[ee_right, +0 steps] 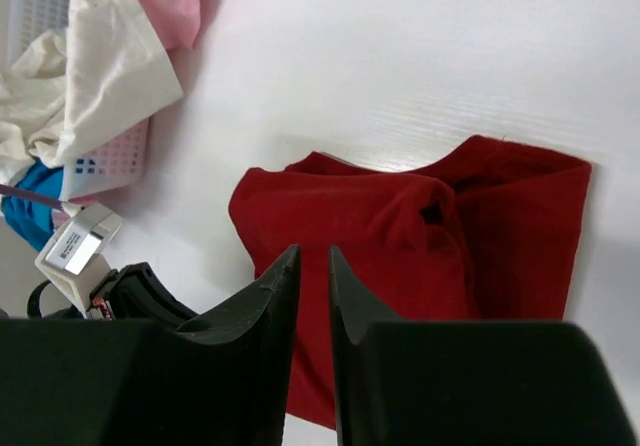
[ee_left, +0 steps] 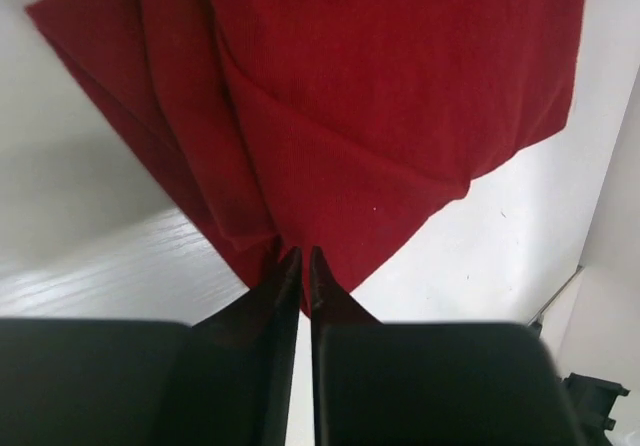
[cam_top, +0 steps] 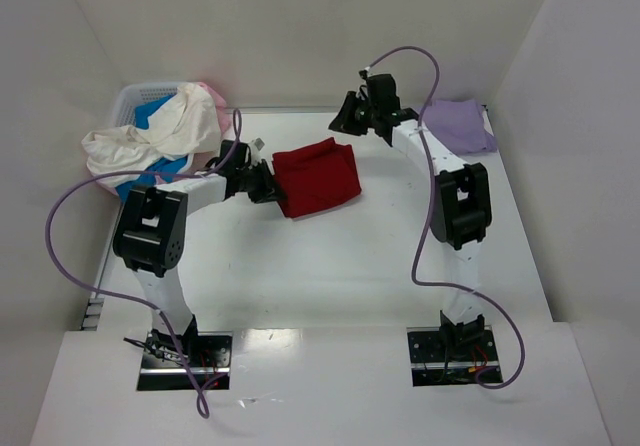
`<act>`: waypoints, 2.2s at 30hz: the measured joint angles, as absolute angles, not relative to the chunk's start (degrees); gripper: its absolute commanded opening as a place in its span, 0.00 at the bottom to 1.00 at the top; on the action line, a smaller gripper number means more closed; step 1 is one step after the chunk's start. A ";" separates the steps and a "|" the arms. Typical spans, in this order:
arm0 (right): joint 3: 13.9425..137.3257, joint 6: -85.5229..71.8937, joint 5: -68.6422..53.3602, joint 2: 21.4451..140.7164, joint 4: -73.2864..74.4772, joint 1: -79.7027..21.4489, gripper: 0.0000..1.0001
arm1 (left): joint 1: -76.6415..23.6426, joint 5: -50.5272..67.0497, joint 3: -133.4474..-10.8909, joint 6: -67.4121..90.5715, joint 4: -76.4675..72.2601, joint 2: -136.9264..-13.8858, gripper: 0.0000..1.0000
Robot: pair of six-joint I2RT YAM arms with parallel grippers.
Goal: Fold and stack the t-shirts
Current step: Fold the long partially folded tshirt into a neat square
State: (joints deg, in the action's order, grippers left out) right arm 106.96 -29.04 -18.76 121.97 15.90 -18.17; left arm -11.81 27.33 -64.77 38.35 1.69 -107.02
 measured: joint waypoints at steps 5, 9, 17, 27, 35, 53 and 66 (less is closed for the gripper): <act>106.98 -29.06 -20.47 125.10 15.88 -18.17 0.22 | -12.97 27.88 -66.28 39.27 1.67 -108.84 0.07; 107.24 -29.08 -20.95 128.57 15.92 -18.17 0.22 | -14.17 28.49 -68.84 39.31 1.50 -110.06 0.07; 112.14 -29.08 -21.58 136.59 17.08 -18.11 0.22 | -16.14 28.80 -70.04 39.31 2.39 -112.22 0.07; 123.28 -29.06 -21.61 142.71 19.38 -16.27 0.22 | -16.08 28.47 -68.75 39.09 4.60 -112.31 0.07; 126.39 -28.12 -20.64 143.63 21.74 -13.87 0.30 | -16.23 28.23 -67.35 38.09 6.79 -111.83 0.38; 87.42 -25.96 -23.66 119.33 12.86 -12.53 0.33 | -9.89 21.58 -74.94 35.79 8.49 -107.46 0.73; 81.38 -25.41 -24.40 119.39 11.94 -13.32 0.19 | -10.15 21.26 -78.54 36.03 7.99 -116.60 0.40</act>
State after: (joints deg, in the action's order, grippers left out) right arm 81.38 -25.41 -24.40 119.39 11.94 -13.32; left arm -10.15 21.26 -78.54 36.03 7.99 -116.60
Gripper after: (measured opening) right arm 0.197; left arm 0.425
